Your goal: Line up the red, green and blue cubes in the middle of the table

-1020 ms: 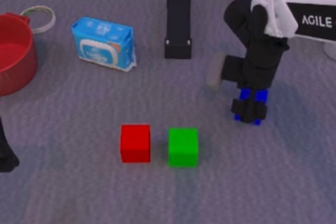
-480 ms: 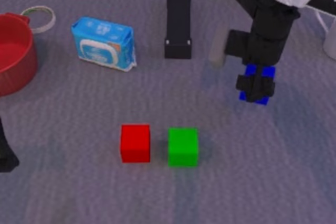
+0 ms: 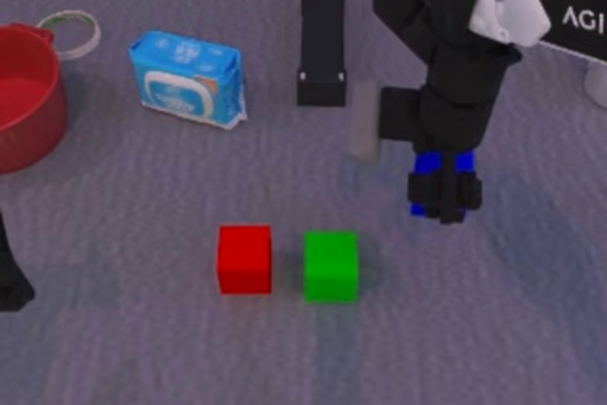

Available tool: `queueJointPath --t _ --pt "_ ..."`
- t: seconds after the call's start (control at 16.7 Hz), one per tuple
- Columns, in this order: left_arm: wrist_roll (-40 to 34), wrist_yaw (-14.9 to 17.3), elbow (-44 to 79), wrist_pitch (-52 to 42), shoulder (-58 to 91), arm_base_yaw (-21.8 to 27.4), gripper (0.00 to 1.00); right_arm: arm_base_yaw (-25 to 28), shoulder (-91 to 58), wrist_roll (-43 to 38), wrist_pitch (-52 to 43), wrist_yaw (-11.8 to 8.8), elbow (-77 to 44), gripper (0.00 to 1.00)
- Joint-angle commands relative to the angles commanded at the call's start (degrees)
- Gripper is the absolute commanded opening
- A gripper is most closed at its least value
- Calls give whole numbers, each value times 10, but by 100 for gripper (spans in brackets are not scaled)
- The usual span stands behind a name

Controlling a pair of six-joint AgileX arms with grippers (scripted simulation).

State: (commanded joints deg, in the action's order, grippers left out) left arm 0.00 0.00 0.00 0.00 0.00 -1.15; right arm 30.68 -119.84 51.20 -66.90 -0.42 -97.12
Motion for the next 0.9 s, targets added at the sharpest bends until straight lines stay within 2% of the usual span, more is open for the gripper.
queueJointPath --t 0.24,0.6,0.9 --pt "0 0 0 0 0 0 100 57 55 18 8 -1 64 0" --pt "0 0 0 0 0 0 100 57 53 16 17 -1 71 0" --pt "0 0 0 0 0 0 100 58 28 18 110 -1 137 0"
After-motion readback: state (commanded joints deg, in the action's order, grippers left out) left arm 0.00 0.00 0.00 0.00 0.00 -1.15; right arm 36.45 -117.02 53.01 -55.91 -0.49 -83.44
